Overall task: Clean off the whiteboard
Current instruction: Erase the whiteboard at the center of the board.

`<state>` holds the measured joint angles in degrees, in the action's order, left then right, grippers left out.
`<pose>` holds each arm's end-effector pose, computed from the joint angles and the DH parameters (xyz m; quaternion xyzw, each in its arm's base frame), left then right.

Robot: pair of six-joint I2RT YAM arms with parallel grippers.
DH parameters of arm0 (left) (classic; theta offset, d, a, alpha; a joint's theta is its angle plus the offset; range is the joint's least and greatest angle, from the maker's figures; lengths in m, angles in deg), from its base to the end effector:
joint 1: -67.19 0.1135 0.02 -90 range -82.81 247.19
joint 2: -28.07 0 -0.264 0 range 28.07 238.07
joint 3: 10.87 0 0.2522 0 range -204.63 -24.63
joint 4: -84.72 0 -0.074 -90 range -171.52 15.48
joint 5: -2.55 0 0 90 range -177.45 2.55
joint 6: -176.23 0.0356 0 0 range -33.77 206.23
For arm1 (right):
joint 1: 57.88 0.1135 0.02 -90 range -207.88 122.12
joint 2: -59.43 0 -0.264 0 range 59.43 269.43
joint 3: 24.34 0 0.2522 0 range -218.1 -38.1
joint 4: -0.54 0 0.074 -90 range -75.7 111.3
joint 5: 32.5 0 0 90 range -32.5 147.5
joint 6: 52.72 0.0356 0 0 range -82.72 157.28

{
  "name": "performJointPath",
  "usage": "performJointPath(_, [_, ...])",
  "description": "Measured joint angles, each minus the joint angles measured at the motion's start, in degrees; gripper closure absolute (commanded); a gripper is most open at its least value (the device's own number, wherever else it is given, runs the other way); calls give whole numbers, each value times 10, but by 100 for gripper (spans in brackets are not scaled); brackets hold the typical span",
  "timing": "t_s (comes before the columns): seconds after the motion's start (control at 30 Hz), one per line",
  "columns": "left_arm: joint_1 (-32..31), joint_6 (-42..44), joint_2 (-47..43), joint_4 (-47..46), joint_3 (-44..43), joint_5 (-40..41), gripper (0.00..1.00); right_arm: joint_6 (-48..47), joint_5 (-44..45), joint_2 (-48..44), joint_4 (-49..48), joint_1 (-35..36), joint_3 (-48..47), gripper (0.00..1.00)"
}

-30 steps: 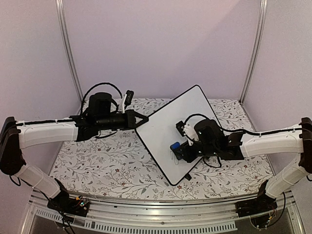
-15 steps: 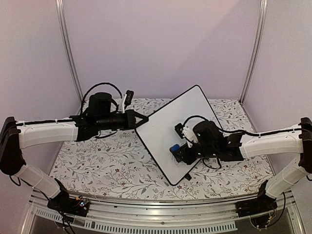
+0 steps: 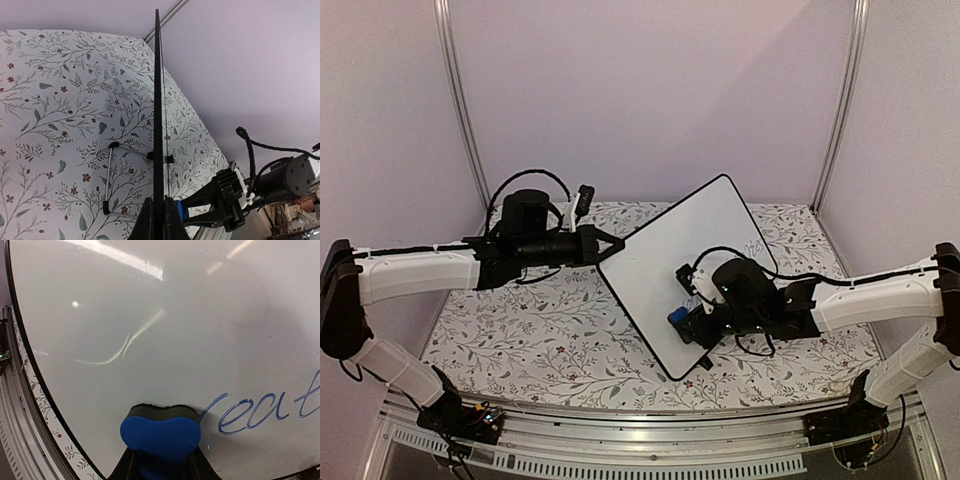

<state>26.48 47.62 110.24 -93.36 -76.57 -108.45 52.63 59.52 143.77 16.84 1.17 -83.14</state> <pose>0.2400 -0.2234 0.2697 0.1212 0.7953 -0.4809 0.3485 0.1570 0.2593 0.1944 -0.3331 0.8499 0.2338 0.3347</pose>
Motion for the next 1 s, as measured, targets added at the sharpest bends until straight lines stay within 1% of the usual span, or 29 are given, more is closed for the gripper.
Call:
performJointPath(0.5, [0,0,0,-3,0,-3,100,23,8,-15,26,10,45,85])
performJointPath(0.87, [0,13,0,7,-9,-1,100,56,9,-16,77,10,61,85])
performJointPath(1.0, [0,22,5,25,-24,0,100,58,23,-10,96,11,45,84])
